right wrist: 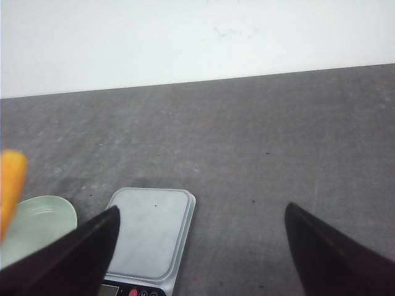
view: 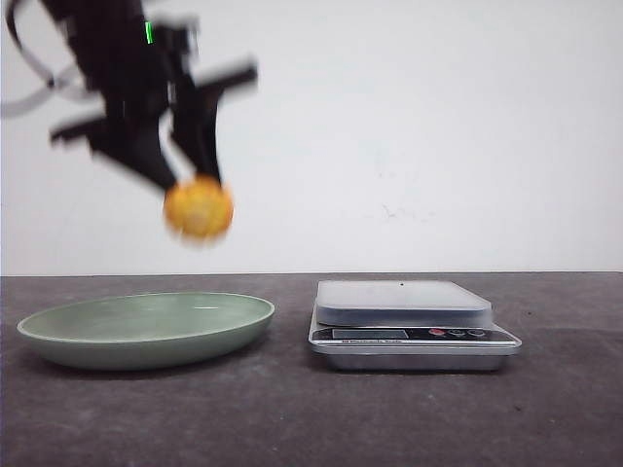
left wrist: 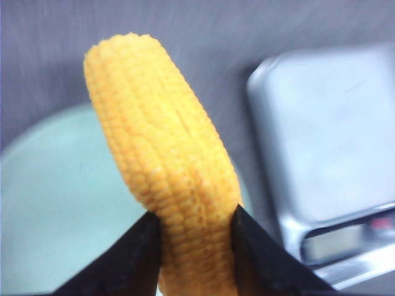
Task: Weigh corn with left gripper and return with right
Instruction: 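Carry the corn with the left gripper onto the scale and release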
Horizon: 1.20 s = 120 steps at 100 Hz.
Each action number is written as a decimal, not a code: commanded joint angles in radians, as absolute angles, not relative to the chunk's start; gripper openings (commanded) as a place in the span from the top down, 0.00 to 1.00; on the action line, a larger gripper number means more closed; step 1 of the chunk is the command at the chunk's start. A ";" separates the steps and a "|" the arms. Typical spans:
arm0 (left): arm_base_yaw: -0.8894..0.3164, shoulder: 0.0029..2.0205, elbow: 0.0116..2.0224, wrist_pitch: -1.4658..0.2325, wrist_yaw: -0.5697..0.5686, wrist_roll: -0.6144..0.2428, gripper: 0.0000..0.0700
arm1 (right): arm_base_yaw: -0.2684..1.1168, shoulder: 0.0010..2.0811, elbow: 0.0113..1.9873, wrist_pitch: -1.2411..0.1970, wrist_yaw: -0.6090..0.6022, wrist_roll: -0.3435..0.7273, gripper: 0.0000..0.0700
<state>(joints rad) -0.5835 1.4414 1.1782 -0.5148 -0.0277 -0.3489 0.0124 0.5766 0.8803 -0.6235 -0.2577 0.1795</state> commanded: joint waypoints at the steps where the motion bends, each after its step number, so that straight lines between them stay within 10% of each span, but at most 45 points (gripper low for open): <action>1: -0.622 1.463 1.258 -0.543 -0.020 -0.324 0.99 | 0.014 0.580 0.899 -0.627 -0.254 0.168 0.23; 45: -0.795 1.790 1.644 -0.591 -0.020 -0.322 0.99 | 0.025 0.580 0.899 -0.637 -0.255 0.168 0.23; 120: -0.805 2.037 1.675 -0.603 -0.019 -0.325 0.94 | 0.025 0.580 0.899 -0.666 -0.254 0.168 0.23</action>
